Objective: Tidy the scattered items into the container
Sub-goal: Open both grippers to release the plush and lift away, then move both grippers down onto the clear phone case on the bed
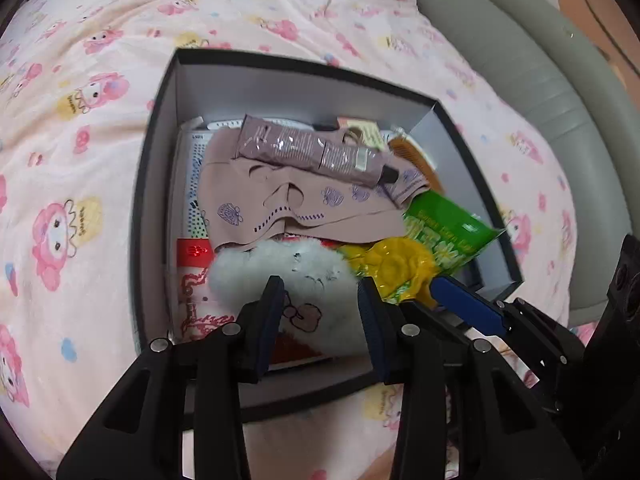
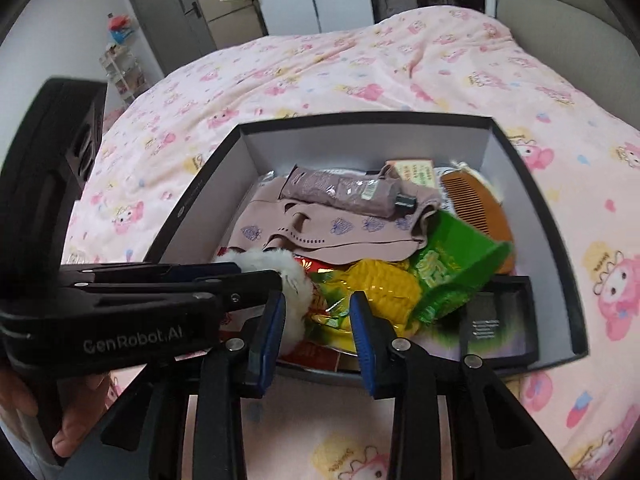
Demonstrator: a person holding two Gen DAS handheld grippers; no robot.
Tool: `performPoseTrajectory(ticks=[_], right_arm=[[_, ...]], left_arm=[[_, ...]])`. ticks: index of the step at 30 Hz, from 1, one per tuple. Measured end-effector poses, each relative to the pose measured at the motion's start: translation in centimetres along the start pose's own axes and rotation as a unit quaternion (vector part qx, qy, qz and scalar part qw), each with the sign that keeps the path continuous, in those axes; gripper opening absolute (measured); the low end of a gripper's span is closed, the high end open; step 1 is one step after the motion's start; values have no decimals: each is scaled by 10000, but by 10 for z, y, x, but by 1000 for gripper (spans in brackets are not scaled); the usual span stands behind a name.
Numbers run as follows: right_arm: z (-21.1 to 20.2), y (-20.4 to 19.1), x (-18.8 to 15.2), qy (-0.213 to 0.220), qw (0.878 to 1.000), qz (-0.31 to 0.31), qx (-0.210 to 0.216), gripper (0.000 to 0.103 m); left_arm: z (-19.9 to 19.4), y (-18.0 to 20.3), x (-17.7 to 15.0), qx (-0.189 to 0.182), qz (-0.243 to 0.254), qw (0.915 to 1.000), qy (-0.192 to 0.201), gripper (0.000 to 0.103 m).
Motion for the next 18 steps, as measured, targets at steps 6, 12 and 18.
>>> performPoseTrajectory(ticks=[6, 12, 18], right_arm=[[-35, 6, -9, 228, 9994, 180, -192, 31], [-79, -6, -23, 464, 9986, 110, -228, 36], [-106, -56, -32, 647, 9971, -396, -66, 40]], left_arm=[[-47, 22, -22, 85, 366, 9973, 631, 39], [-88, 32, -56, -157, 328, 9950, 926, 47], [-139, 4, -96, 72, 83, 9902, 1389, 52]])
Point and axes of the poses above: each gripper's, at about its wrist camera, not at the fingertips, and z roughly the way its jaws point, y to its right, x to its top, the point moved 3 cm from there along z, roughly the way its jaws point, and after that the axes turned 13 degrees about -y, right-handed, at the moved point
